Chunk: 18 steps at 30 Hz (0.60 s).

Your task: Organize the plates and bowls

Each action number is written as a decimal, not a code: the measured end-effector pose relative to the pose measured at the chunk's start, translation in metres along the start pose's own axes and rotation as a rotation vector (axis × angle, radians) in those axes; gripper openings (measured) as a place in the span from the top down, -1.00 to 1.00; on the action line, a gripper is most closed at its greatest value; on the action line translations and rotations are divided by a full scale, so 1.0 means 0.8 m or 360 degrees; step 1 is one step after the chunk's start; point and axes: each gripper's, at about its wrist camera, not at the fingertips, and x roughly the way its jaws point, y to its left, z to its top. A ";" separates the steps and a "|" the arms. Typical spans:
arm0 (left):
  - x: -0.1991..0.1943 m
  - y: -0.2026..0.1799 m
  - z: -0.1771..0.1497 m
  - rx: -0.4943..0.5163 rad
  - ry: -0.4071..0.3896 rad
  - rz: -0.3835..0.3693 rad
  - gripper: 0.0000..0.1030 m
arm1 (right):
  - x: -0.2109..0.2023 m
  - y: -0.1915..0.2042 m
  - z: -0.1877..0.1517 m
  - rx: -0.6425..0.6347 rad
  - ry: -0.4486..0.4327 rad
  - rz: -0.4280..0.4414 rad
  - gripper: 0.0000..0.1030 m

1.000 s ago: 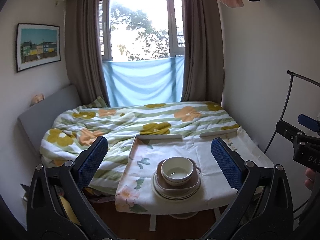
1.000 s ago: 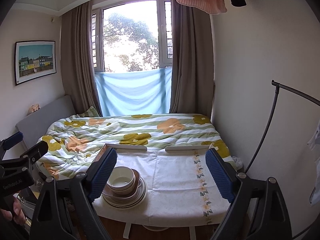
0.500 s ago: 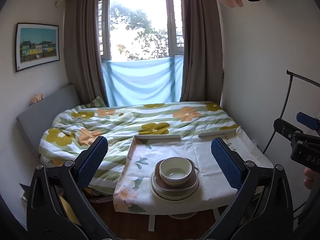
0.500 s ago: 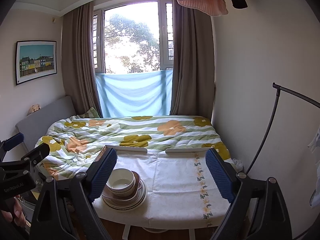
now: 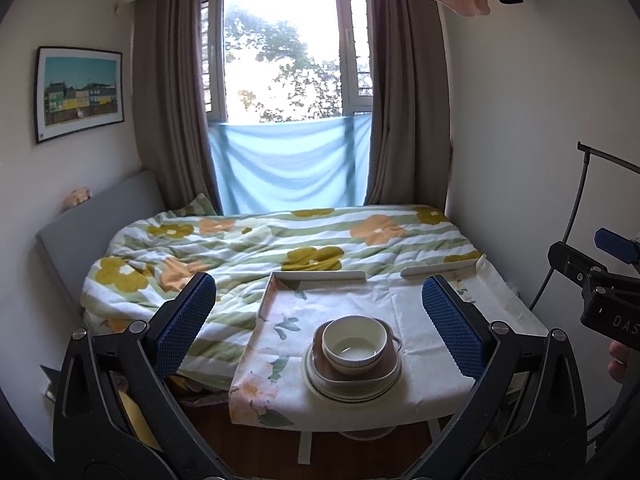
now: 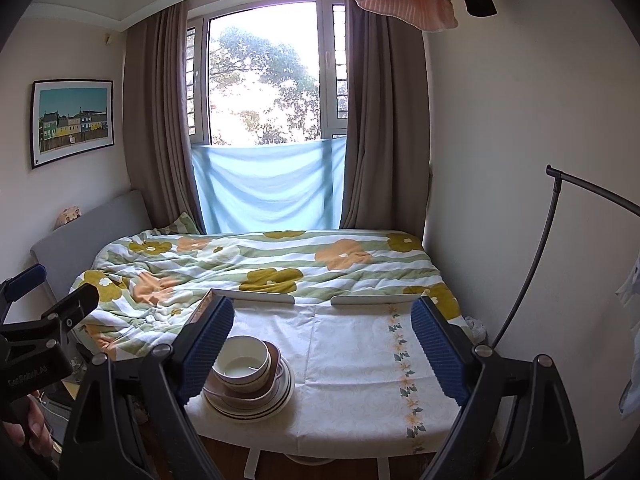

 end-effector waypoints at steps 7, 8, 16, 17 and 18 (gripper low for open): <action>0.002 -0.002 -0.001 0.0017 -0.0024 0.0007 -0.99 | 0.002 -0.002 0.000 0.0003 0.0001 0.0001 -0.71; 0.003 -0.003 -0.002 0.0026 -0.0024 0.0014 -0.99 | 0.002 -0.002 0.000 0.0004 0.0000 0.0003 -0.71; 0.004 -0.003 -0.002 0.0042 -0.0034 0.0007 -0.99 | 0.004 -0.003 0.000 0.0007 0.0001 -0.0002 -0.71; 0.004 -0.004 -0.002 0.0040 -0.0037 0.0015 -0.99 | 0.004 -0.004 0.000 0.0005 0.0005 -0.0004 -0.71; 0.005 -0.004 -0.001 0.0042 -0.0038 0.0031 -0.99 | 0.006 -0.004 -0.001 0.0008 0.0008 -0.0007 -0.71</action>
